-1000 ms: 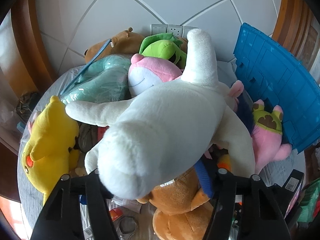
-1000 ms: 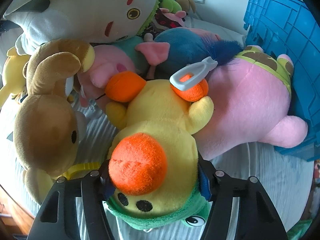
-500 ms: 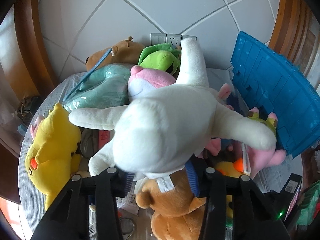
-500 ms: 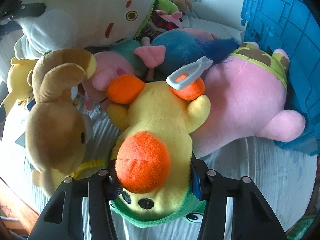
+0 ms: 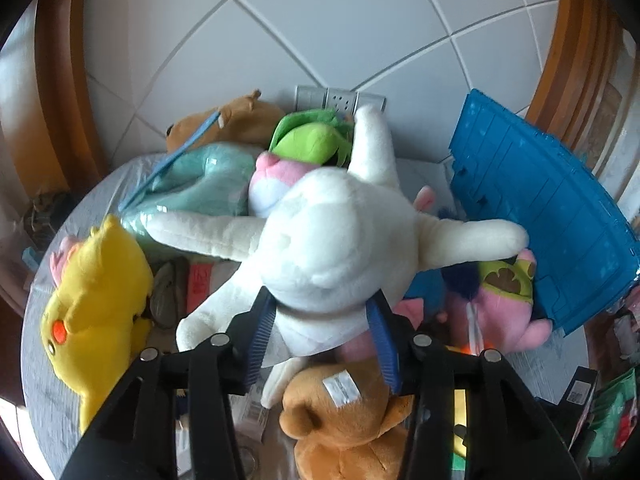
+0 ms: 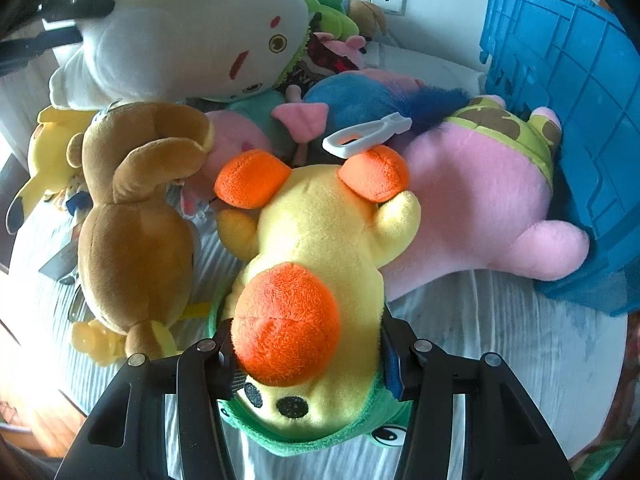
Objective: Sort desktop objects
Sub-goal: 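Grasp the white plush with the left gripper while the right grasps the yellow duck, then lift the white plush with the left gripper while the right holds the duck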
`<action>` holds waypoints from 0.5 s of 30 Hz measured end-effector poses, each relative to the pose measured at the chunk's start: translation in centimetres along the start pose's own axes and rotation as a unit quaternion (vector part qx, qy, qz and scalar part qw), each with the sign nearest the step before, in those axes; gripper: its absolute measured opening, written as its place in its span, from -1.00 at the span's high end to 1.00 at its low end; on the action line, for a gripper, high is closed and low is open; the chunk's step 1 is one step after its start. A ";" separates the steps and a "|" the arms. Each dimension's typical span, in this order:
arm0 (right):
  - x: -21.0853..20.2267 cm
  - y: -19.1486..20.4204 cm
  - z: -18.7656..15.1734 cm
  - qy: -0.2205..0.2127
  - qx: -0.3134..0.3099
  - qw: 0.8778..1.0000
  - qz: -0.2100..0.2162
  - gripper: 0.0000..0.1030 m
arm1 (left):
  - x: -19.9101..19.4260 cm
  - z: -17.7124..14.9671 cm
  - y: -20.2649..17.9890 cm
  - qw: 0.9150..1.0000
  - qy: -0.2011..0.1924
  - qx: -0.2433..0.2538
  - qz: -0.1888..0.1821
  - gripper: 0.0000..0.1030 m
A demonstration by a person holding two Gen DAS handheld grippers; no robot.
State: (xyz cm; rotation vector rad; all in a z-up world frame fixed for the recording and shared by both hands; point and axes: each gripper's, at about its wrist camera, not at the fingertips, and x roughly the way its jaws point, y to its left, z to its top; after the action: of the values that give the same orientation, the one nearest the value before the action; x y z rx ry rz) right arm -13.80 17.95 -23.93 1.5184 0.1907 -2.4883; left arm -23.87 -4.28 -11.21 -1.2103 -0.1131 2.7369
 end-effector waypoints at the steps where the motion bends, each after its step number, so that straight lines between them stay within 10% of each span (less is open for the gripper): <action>1: -0.1 0.0 0.1 -0.001 0.000 1.000 0.000 0.01 | 0.0 0.1 -0.1 1.000 0.002 0.006 0.003 0.40; 6: -1.6 0.1 0.7 -0.010 -0.010 1.000 0.004 0.01 | 0.6 0.3 0.1 1.000 0.010 0.001 0.025 0.99; 15: -1.9 -0.7 0.6 -0.005 -0.022 1.000 0.006 0.01 | 1.0 0.6 1.8 0.999 0.010 -0.040 0.036 0.95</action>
State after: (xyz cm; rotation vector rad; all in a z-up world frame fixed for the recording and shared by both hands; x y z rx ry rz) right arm -13.71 18.68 -21.98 1.4846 0.2310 -2.4660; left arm -25.14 -5.92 -11.81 -1.2867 -0.1817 2.8055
